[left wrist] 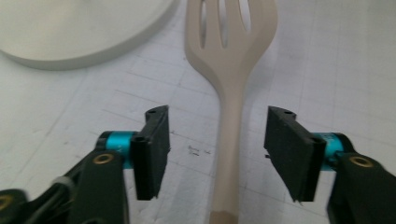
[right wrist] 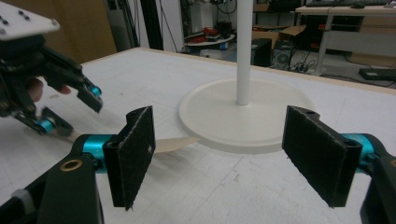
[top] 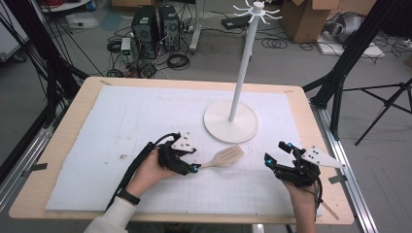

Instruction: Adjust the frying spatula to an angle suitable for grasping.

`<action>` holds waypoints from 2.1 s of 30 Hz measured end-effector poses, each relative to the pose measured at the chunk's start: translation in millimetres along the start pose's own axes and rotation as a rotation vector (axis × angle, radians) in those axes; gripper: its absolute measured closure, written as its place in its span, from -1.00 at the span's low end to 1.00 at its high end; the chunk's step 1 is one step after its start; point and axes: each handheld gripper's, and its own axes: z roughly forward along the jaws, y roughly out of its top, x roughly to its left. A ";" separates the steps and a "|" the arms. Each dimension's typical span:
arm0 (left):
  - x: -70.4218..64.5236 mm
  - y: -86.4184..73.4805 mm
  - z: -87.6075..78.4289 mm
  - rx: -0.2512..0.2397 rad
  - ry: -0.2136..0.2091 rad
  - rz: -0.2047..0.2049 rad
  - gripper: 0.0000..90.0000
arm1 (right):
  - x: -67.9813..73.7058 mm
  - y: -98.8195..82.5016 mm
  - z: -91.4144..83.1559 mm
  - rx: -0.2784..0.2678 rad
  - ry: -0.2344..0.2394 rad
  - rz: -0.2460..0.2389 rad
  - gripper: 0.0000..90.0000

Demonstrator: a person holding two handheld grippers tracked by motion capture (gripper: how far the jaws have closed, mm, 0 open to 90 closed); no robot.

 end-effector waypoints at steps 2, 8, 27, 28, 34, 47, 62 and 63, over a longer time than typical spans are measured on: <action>3.4 -5.3 -14.6 -0.051 0.018 -0.038 -0.26 | -0.3 0.0 -0.4 0.000 -0.001 -0.001 -0.46; 9.7 -31.5 -52.2 -0.173 0.058 -0.144 -0.39 | -0.6 0.0 -0.2 -0.001 -0.002 0.000 -0.46; 3.8 -112.4 -90.0 -0.225 0.094 -0.303 -0.35 | 2.2 -0.7 5.1 0.013 0.003 -0.007 -0.46; 3.8 -113.3 -88.2 -0.221 0.090 -0.310 -0.35 | 2.1 -0.7 5.0 0.012 0.003 -0.006 -0.46; 0.0 -111.0 -76.9 -0.140 0.102 -0.292 -0.28 | 2.0 -1.0 5.2 0.014 0.003 -0.004 -0.46; -7.4 -107.2 -62.7 -0.021 0.088 -0.166 0.37 | 1.6 -1.0 5.6 0.013 0.004 -0.006 -0.46; 2.9 -98.8 -69.2 -0.105 0.024 0.020 0.50 | 1.9 -1.3 6.1 0.019 0.004 0.001 -0.46; 5.2 -96.4 -68.7 -0.098 0.032 0.037 0.50 | 1.4 -1.4 6.7 0.016 0.005 -0.006 -0.46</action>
